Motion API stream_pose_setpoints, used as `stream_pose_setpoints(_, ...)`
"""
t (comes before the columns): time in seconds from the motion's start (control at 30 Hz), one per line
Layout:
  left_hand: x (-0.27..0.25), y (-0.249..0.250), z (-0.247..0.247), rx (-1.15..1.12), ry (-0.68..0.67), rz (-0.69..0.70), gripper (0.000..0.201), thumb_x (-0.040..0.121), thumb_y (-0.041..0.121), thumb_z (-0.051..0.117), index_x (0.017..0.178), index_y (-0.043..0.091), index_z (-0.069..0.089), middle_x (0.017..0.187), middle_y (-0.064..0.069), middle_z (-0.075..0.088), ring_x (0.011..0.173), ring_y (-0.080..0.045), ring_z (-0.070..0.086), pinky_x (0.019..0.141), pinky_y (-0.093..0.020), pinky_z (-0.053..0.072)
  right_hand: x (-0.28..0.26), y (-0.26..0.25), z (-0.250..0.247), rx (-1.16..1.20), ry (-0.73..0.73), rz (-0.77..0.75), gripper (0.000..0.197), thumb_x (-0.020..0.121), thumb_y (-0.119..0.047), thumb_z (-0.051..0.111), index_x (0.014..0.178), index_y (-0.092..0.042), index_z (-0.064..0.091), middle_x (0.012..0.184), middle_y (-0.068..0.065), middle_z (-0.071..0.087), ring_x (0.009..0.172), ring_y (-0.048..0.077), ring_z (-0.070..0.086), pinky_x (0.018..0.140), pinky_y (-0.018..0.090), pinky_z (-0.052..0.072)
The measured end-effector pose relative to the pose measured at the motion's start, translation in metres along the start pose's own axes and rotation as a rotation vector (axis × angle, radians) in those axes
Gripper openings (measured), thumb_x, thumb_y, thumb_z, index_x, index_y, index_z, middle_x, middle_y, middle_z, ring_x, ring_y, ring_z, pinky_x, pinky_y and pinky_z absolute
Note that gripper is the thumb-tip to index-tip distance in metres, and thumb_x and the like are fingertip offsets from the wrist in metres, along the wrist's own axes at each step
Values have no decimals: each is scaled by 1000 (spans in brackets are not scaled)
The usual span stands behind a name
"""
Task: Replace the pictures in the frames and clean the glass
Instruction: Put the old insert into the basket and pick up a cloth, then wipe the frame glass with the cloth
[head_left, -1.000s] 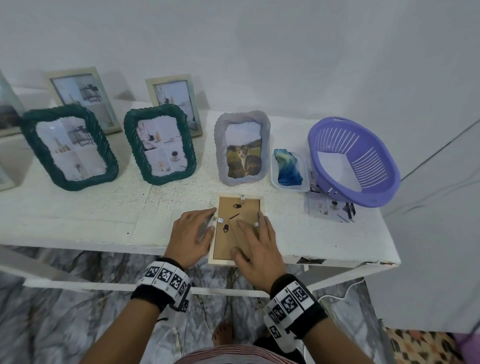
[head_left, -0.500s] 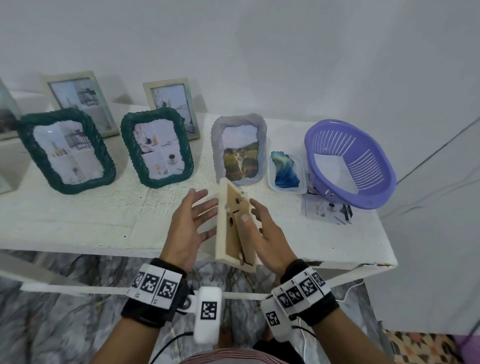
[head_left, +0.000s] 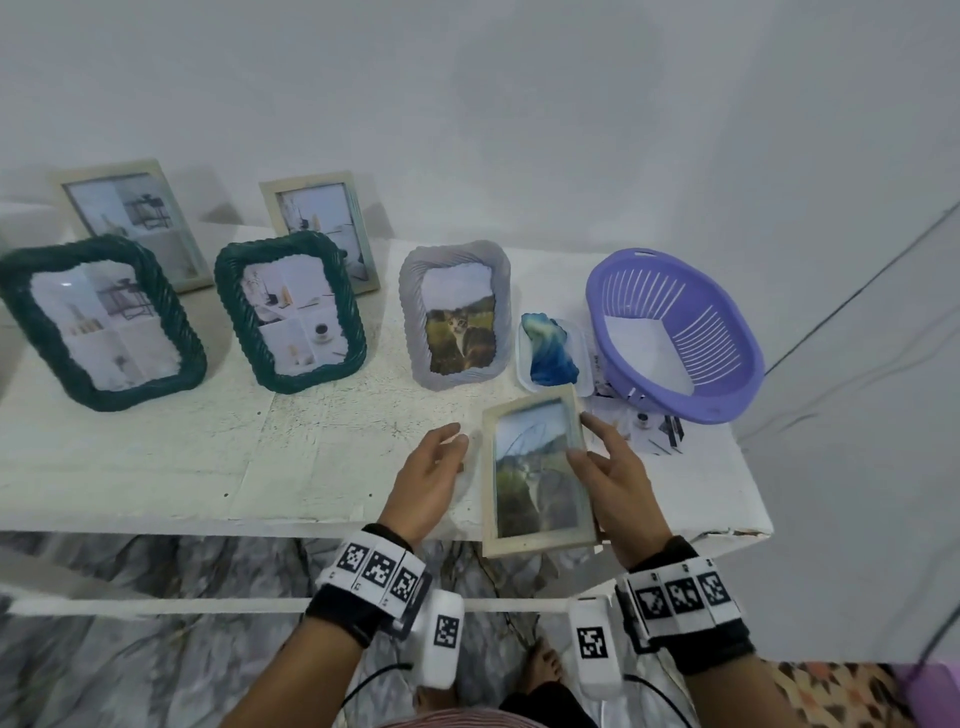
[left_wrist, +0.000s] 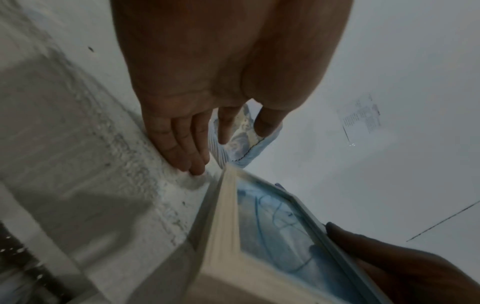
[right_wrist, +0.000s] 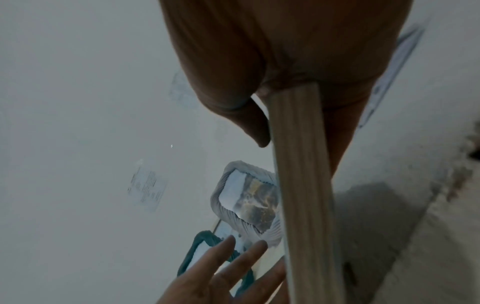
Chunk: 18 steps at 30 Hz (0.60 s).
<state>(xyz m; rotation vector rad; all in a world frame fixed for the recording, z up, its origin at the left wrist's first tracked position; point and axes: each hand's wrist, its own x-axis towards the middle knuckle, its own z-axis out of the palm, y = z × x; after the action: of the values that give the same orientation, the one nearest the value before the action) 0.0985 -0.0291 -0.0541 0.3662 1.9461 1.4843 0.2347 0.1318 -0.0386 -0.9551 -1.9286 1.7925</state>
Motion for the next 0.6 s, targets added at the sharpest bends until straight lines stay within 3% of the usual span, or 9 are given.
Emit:
stream_pose_setpoints(0.07, -1, 2, 1, -79, -25, -19, 38, 102, 40, 45, 139, 33, 43, 134, 3, 56, 118, -13, 57, 107, -39, 43, -5, 0, 2, 124, -14, 22, 42, 98, -7, 50, 137, -21, 45, 96, 13, 74, 87, 26, 71, 68, 34, 56)
stream_pose_setpoints(0.1, -2, 4, 1, -116, -34, -27, 44, 101, 41, 45, 144, 34, 39, 138, 7, 50, 124, -13, 52, 111, -39, 39, -7, 0, 4, 195, -32, 50, 42, 98, -6, 49, 137, -20, 46, 99, 14, 73, 90, 27, 70, 68, 33, 56)
stream_pose_setpoints(0.17, -4, 7, 0, -165, -21, -5, 52, 101, 43, 44, 150, 35, 31, 145, 15, 39, 134, -8, 40, 117, -38, 31, -10, -1, 13, 341, -84, 111, 41, 98, -6, 48, 137, -20, 47, 107, 18, 71, 98, 34, 68, 75, 40, 57)
stream_pose_setpoints(0.27, -5, 11, -4, -235, 78, 90, 46, 104, 32, 42, 149, 32, 33, 149, 15, 41, 134, -2, 39, 118, -32, 29, -10, -9, 25, 410, -162, 147, 38, 99, -7, 47, 133, -23, 49, 112, 17, 69, 100, 35, 66, 79, 44, 57)
stream_pose_setpoints(0.4, -6, 12, -18, -209, 190, 175, 46, 105, 28, 39, 150, 33, 32, 154, 10, 37, 140, -7, 36, 119, -38, 29, 10, -24, 32, -65, -142, 22, 30, 100, -26, 48, 130, -25, 51, 98, 4, 71, 84, 19, 70, 67, 38, 58)
stream_pose_setpoints(0.47, -6, 11, -26, -171, 219, 209, 47, 105, 29, 39, 150, 33, 31, 157, 10, 33, 143, -6, 31, 120, -36, 26, 37, -28, 31, -416, -39, -135, 37, 99, -30, 49, 134, -19, 48, 103, 1, 65, 87, 19, 64, 75, 38, 55)
stream_pose_setpoints(0.53, -7, 11, -33, -150, 232, 234, 46, 105, 26, 39, 150, 31, 31, 156, 11, 33, 142, -2, 31, 120, -31, 25, 68, -33, 31, -688, 45, -274, 39, 97, -26, 50, 134, -14, 47, 115, 8, 59, 101, 25, 58, 86, 37, 47)
stream_pose_setpoints(0.6, -7, 11, -40, -133, 239, 263, 45, 105, 24, 39, 149, 30, 33, 153, 13, 36, 134, 10, 37, 115, -19, 29, 99, -40, 33, -846, 83, -349, 40, 96, -21, 50, 134, -11, 46, 126, 15, 52, 111, 34, 50, 92, 39, 40)
